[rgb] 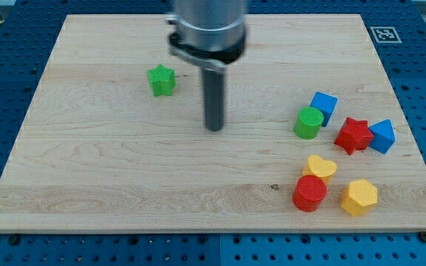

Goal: Point at red star

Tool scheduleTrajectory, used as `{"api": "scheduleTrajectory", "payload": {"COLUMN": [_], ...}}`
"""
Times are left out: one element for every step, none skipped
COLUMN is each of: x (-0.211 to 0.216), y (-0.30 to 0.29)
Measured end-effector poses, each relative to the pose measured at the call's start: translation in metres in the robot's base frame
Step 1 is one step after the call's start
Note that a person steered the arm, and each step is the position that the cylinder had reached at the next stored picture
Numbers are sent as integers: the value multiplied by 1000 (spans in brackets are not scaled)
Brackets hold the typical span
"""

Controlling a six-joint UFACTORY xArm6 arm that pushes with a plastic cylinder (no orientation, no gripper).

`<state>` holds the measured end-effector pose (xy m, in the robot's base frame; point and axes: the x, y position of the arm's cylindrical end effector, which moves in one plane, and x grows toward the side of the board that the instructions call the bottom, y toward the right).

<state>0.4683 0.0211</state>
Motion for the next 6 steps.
{"api": "scheduleTrajectory", "payload": {"x": [8,34,36,36,36,36], "y": [68,75,75,91,127,129]}}
